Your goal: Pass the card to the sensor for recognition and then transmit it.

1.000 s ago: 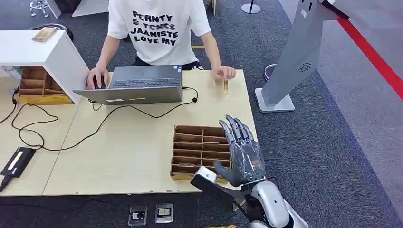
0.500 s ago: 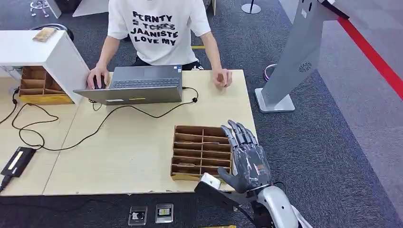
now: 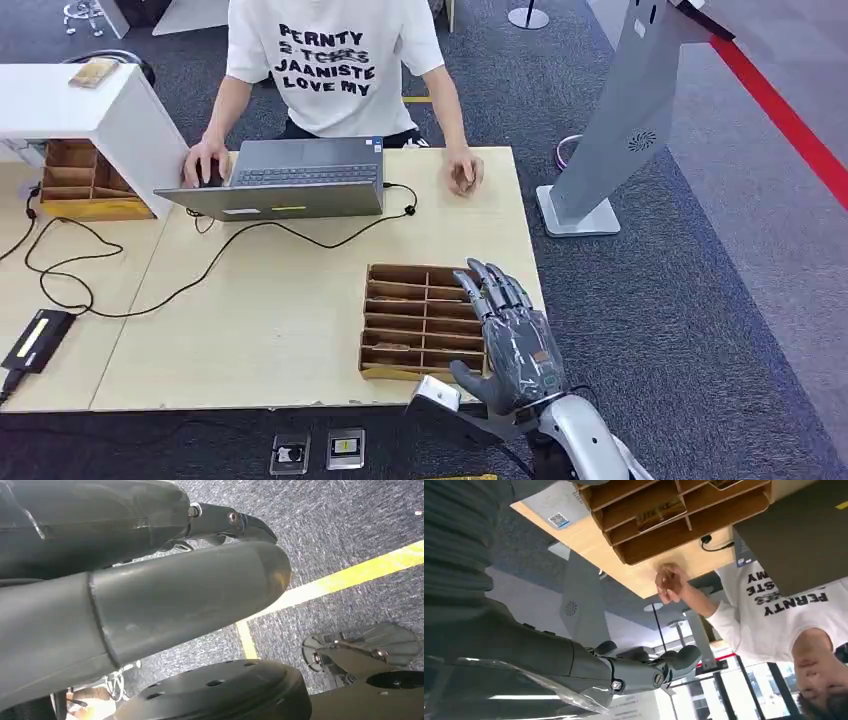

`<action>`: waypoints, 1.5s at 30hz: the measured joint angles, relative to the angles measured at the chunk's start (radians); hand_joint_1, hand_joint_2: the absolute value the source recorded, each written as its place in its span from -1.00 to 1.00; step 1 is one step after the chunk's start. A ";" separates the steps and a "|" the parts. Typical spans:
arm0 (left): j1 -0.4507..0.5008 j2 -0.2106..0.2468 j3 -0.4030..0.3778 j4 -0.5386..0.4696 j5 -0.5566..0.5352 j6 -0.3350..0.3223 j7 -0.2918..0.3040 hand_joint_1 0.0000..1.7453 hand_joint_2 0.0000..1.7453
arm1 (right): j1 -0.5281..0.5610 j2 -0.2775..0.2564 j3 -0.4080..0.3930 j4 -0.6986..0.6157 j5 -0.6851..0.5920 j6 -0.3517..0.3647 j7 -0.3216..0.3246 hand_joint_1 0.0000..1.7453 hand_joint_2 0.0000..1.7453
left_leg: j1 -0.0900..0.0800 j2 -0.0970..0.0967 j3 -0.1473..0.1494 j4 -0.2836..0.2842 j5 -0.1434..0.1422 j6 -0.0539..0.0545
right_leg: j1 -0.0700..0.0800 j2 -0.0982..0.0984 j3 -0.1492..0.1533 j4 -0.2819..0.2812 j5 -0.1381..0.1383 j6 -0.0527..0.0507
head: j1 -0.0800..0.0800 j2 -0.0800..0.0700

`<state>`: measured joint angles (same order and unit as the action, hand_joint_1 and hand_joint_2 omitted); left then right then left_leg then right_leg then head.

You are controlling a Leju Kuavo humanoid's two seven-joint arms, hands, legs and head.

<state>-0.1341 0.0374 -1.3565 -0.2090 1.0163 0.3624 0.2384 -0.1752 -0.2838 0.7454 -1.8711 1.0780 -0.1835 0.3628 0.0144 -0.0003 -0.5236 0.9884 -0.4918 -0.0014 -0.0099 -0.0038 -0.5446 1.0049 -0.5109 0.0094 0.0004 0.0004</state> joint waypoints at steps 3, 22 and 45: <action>0.000 0.000 0.004 0.000 -0.001 0.000 0.000 -1.00 -1.00 | 0.001 0.000 0.004 -0.001 -0.018 0.004 -0.003 -0.84 1.00 | 0.000 0.000 0.000 0.000 0.000 0.000 | 0.000 0.000 0.000 0.000 0.000 0.000 | 0.000 0.000; 0.000 0.000 0.005 0.000 -0.011 -0.003 0.000 -1.00 -1.00 | 0.005 0.004 0.047 0.010 -0.082 0.002 -0.002 -0.22 1.00 | 0.000 0.000 0.000 0.000 0.000 0.000 | 0.000 0.000 0.000 0.000 0.000 0.000 | 0.000 0.000; 0.000 0.002 0.005 0.000 -0.019 -0.011 0.004 -1.00 -1.00 | 0.002 0.011 0.082 0.045 -0.140 0.037 0.093 0.08 1.00 | 0.000 0.000 0.000 0.000 0.000 0.000 | 0.000 0.000 0.000 0.000 0.000 0.000 | 0.000 0.000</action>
<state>-0.1343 0.0393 -1.3519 -0.2090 0.9976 0.3517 0.2422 -0.1731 -0.2731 0.8270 -1.8257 0.9380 -0.1461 0.4563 0.0144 -0.0005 -0.5239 0.9884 -0.4918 -0.0014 -0.0099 -0.0042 -0.5447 1.0049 -0.5109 0.0093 0.0004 0.0004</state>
